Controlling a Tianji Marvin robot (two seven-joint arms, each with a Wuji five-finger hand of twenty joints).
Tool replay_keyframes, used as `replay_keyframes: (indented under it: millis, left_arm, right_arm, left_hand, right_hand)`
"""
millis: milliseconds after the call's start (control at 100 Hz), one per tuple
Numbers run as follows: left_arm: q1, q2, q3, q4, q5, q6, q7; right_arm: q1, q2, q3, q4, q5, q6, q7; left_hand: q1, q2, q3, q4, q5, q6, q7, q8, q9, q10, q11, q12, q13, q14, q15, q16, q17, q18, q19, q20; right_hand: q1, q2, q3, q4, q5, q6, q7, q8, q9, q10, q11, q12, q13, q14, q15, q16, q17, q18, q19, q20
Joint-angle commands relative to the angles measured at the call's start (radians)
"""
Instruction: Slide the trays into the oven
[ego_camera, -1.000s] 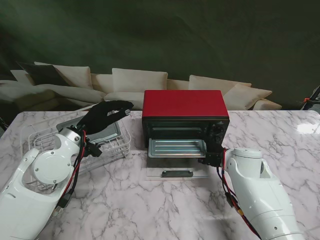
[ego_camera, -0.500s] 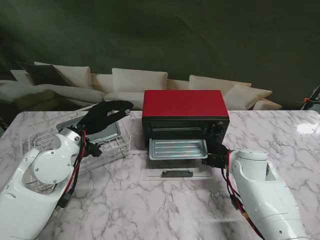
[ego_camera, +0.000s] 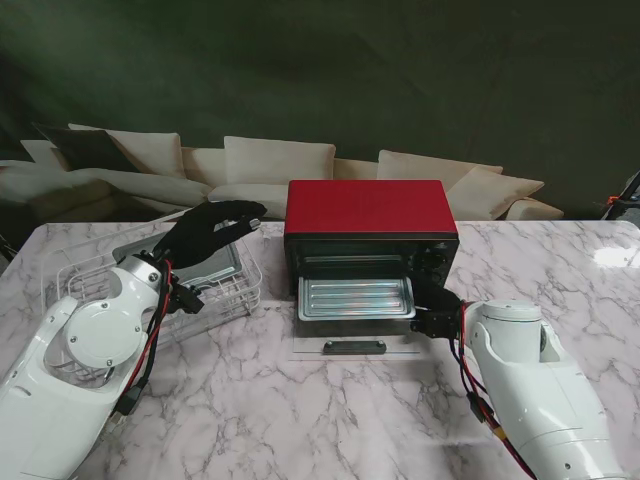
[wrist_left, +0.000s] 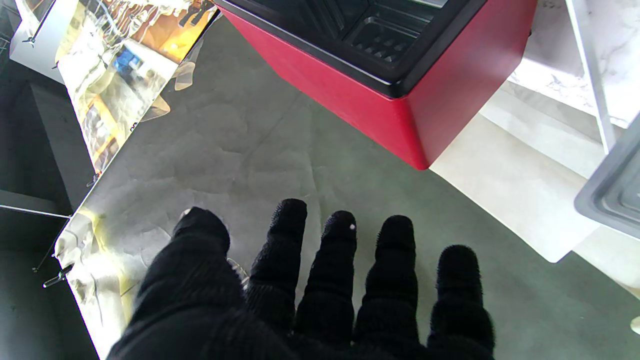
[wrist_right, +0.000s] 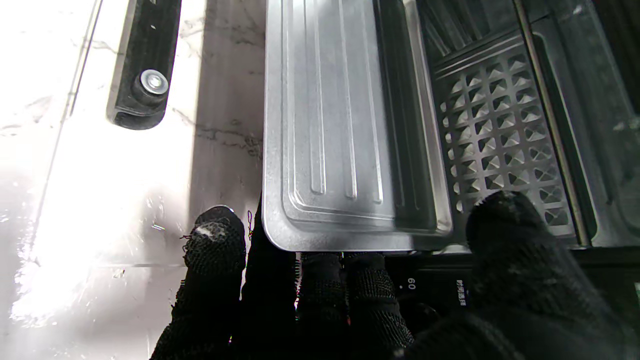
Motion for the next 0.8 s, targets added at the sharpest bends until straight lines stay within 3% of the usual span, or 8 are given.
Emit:
replay_keyframes:
  millis: [0, 290, 790]
  left_arm:
    - [-0.001, -0.001, 0.004, -0.002, -0.002, 0.003, -0.013]
    - [-0.003, 0.0, 0.002, -0.001, -0.001, 0.0, -0.016]
    - [0.0, -0.001, 0.0, -0.005, 0.0, 0.003, -0.014]
  right_arm:
    - [-0.04, 0.005, -0.007, 0.068, -0.014, 0.028, -0.011]
    - [-0.06, 0.008, 0.024, 0.043, -0.005, 0.01, -0.017]
    - [-0.115, 0.016, 0.101, -0.05, -0.005, 0.003, -0.031]
  left_hand:
    - [-0.012, 0.044, -0.032, -0.008, 0.025, -0.009, 0.0, 0.006, 0.019, -0.001, -0.005, 0.008, 0.009, -0.001, 0.014, 0.012, -0.014, 0.02, 0.008, 0.005]
    - [-0.012, 0.043, -0.032, -0.008, 0.025, -0.006, 0.0, 0.006, 0.019, -0.002, -0.004, 0.008, 0.009, -0.002, 0.014, 0.012, -0.013, 0.02, 0.009, 0.006]
    - [-0.012, 0.044, -0.031, -0.008, 0.024, -0.007, 0.0, 0.005, 0.019, -0.002, -0.005, 0.007, 0.008, -0.003, 0.013, 0.011, -0.013, 0.019, 0.009, 0.006]
  right_hand:
    - [-0.044, 0.009, -0.015, 0.025, -0.047, -0.073, -0.048, 0.007, -0.027, 0.057, -0.077, -0.016, -0.071, 0.107, -0.155, -0.029, -0.182, 0.246, -0.167, -0.012]
    - [-0.044, 0.014, -0.009, 0.024, -0.044, -0.061, -0.045, 0.009, -0.027, 0.054, -0.084, -0.025, -0.068, 0.098, -0.167, -0.029, -0.184, 0.241, -0.178, -0.01]
    - [-0.018, 0.003, -0.014, 0.023, -0.029, -0.016, -0.048, 0.002, -0.026, 0.082, -0.068, -0.03, -0.067, 0.119, -0.145, -0.021, -0.176, 0.261, -0.187, -0.011]
